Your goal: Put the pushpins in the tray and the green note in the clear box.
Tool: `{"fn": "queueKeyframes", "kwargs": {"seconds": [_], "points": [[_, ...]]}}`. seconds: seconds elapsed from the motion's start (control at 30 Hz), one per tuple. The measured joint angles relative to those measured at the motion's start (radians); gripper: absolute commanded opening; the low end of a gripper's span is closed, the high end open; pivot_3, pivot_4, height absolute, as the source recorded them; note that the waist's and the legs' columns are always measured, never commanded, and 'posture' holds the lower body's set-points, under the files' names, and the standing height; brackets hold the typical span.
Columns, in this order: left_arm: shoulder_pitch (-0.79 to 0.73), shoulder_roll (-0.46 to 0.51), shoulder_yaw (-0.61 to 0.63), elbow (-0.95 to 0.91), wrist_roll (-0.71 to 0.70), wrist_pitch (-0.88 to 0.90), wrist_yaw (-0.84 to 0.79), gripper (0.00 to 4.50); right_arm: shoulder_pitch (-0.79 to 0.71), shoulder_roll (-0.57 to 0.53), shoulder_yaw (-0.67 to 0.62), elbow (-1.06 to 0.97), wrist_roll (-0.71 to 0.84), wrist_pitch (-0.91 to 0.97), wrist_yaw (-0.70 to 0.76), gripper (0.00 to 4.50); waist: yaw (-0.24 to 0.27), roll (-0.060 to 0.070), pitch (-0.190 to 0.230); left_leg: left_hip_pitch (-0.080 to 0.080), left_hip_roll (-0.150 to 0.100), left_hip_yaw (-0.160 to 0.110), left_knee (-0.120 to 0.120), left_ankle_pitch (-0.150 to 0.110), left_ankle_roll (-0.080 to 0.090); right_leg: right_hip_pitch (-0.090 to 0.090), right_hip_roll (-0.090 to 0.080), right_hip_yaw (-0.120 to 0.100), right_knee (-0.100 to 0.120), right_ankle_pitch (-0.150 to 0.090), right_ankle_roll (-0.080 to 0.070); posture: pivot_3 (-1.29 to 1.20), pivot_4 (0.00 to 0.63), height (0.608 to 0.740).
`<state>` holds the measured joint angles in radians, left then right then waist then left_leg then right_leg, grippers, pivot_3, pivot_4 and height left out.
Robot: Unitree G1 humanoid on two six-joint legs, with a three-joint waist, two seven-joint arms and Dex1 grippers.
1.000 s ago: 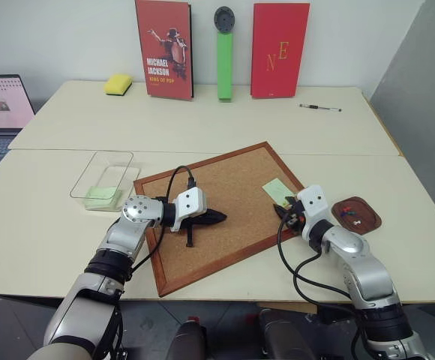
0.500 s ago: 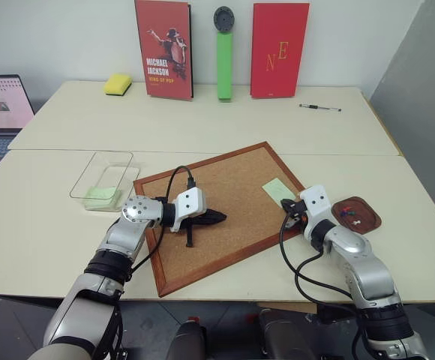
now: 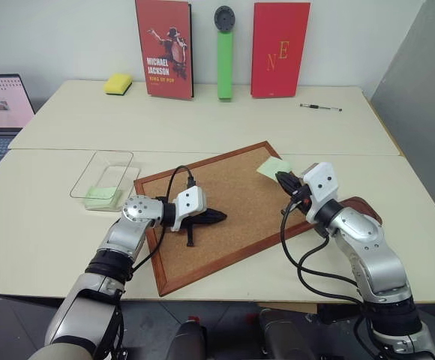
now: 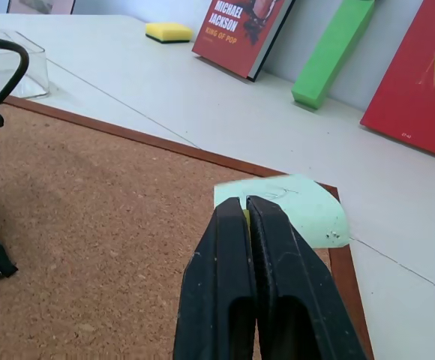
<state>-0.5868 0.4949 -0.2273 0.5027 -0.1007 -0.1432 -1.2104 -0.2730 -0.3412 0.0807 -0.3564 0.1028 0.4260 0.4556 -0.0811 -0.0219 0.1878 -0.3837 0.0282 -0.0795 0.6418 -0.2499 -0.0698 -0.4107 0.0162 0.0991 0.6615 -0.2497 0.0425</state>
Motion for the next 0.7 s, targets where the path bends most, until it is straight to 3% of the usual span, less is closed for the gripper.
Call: {"fn": "queueKeyframes", "kwargs": {"seconds": [0.07, 0.13, 0.27, 0.67, 0.7], "points": [[-0.010, -0.005, 0.002, 0.001, -0.005, 0.023, 0.006, 0.00, -0.010, -0.002, 0.000, -0.006, 0.000, 0.007, 0.001, 0.04, 0.000, 0.000, 0.000, 0.000, 0.000, 0.000, 0.000, 0.000, 0.000, 0.000, 0.000, 0.000, 0.000, 0.000, 0.000, 0.00, 0.150, 0.740], [-0.026, -0.017, 0.019, 0.001, -0.014, 0.057, 0.023, 0.31, -0.024, -0.004, 0.000, -0.018, 0.000, 0.018, 0.001, 0.00, 0.000, -0.001, 0.001, -0.002, 0.000, 0.000, 0.000, 0.000, 0.000, -0.002, 0.000, 0.000, 0.000, 0.000, 0.000, 0.00, 0.150, 0.740], [-0.096, -0.030, 0.065, -0.023, -0.062, 0.134, 0.035, 1.07, -0.056, -0.003, -0.001, -0.032, 0.011, 0.065, -0.001, 0.00, 0.000, -0.001, 0.001, -0.013, 0.000, -0.001, 0.000, 0.000, 0.000, -0.011, 0.000, -0.001, 0.001, 0.005, 0.007, 0.00, 0.150, 0.740], [-0.238, -0.084, 0.080, -0.077, -0.101, 0.111, 0.026, 3.24, -0.151, 0.024, -0.016, -0.055, 0.081, 0.226, -0.026, 0.00, 0.001, -0.001, 0.001, -0.016, 0.000, -0.001, 0.000, 0.000, 0.000, -0.013, 0.000, -0.002, -0.002, 0.004, 0.007, 0.00, 0.150, 0.740], [-0.246, -0.091, 0.079, -0.073, -0.097, 0.095, 0.031, 3.24, -0.157, 0.031, -0.019, -0.058, 0.088, 0.240, -0.028, 0.00, 0.001, -0.001, 0.001, -0.016, 0.000, -0.001, 0.000, 0.000, 0.000, -0.013, 0.000, -0.002, -0.002, 0.004, 0.007, 0.00, 0.150, 0.740]]}}
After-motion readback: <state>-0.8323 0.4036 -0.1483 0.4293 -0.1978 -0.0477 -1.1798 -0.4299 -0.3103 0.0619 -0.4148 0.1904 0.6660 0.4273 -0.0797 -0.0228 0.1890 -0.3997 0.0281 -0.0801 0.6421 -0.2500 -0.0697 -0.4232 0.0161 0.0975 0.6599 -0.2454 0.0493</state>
